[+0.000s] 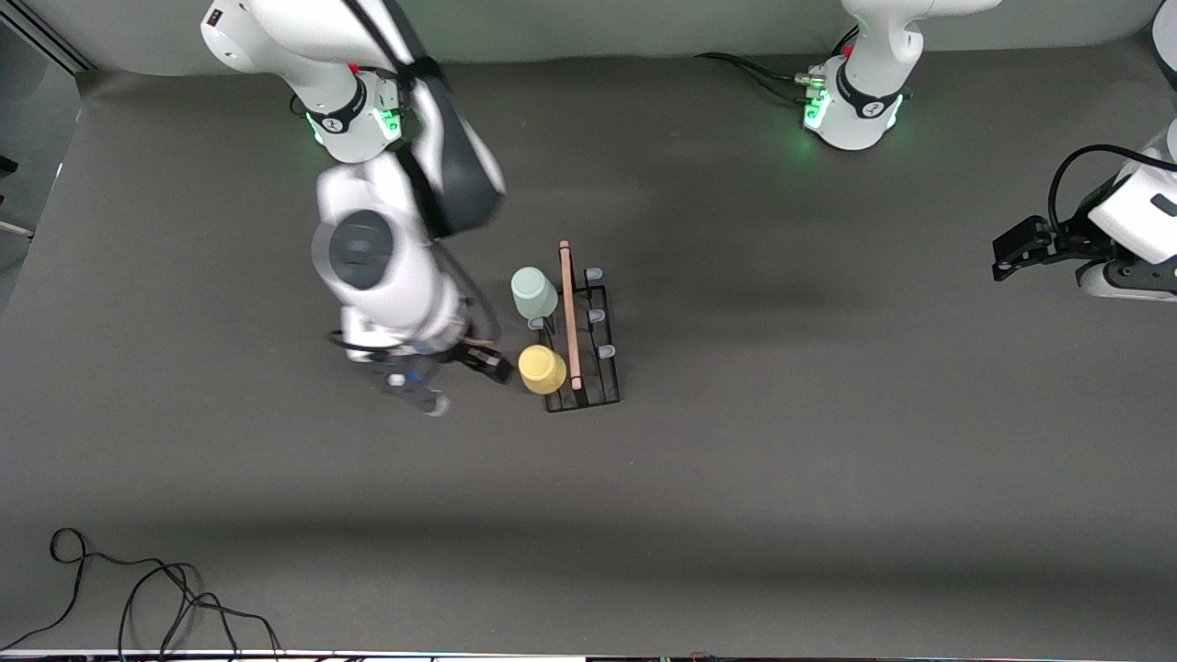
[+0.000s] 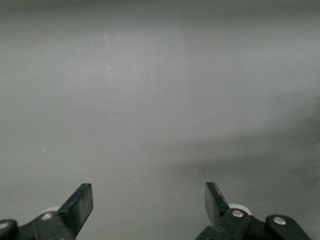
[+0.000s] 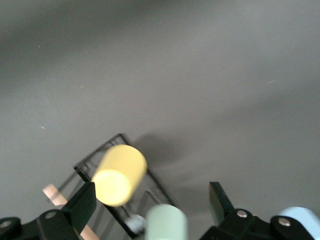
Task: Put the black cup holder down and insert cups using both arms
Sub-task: 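Open the right gripper and lift it away from the yellow cup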
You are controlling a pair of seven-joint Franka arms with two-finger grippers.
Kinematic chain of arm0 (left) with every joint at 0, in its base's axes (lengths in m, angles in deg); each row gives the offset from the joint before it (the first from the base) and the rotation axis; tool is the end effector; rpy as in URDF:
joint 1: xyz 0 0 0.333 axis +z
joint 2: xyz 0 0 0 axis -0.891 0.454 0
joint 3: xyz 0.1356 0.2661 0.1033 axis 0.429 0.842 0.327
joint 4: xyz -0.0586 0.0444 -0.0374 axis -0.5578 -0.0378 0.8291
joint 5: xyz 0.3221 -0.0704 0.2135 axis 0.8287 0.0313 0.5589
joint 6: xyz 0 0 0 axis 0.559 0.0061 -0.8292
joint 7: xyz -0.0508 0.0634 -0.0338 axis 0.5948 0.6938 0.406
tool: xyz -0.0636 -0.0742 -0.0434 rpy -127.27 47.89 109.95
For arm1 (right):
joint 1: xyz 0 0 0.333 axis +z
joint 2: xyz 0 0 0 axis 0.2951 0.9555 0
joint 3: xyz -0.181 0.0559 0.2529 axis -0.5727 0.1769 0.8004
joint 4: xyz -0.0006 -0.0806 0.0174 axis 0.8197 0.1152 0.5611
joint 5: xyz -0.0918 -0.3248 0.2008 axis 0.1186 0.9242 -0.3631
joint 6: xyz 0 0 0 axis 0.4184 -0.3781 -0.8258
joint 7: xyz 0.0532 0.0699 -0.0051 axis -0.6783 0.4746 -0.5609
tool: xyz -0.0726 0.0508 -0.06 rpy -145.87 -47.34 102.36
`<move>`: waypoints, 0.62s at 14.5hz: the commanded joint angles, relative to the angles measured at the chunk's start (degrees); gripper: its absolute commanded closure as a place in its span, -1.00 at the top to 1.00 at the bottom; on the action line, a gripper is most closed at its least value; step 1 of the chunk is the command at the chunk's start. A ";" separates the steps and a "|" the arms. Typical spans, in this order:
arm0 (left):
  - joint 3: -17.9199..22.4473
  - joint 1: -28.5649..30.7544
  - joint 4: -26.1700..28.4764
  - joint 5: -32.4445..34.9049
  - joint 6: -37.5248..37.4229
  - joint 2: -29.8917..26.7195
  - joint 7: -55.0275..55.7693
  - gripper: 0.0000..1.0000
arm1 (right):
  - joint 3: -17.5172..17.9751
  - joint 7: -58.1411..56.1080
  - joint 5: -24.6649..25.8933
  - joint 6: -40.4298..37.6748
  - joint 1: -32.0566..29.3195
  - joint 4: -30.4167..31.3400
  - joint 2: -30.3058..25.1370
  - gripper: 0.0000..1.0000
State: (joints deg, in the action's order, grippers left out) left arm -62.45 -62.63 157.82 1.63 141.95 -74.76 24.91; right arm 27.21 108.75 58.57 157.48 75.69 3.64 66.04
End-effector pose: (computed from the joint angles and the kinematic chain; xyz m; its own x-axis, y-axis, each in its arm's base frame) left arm 0.5437 -0.0078 0.5751 0.9955 -0.0911 0.0256 -0.0911 -0.9958 0.0000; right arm 0.6056 0.3027 0.4506 0.8866 -0.4590 -0.0567 -0.4598 -0.8880 -0.0003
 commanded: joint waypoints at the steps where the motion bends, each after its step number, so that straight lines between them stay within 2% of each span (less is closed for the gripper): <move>1: -0.01 -0.46 -1.03 1.33 0.30 0.59 0.99 1.00 | -5.16 -9.79 0.82 -9.09 -0.43 0.05 -6.34 1.00; 3: -0.02 -0.37 -1.12 1.42 -0.05 0.59 0.90 1.00 | -10.61 -16.99 1.25 -14.63 -0.17 -0.04 -9.33 1.00; 5: -0.02 -0.29 -1.56 1.42 -1.02 0.51 -0.33 1.00 | -14.23 -23.41 5.01 -17.72 0.27 -0.65 -12.23 1.00; 7: -0.02 -0.28 -3.14 1.42 -1.20 1.12 -0.68 1.00 | -14.67 -30.44 11.07 -18.17 0.28 -0.83 -14.26 1.00; 9: -0.02 -0.37 -4.37 1.42 -2.42 1.73 -0.77 1.00 | -14.77 -33.10 13.55 -18.26 -0.16 -0.39 -15.23 1.00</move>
State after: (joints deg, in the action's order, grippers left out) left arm -62.48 -62.63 156.48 2.12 141.66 -74.52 24.69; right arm 12.33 78.89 69.15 139.77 75.00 2.94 51.64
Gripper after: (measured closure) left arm 0.000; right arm 0.000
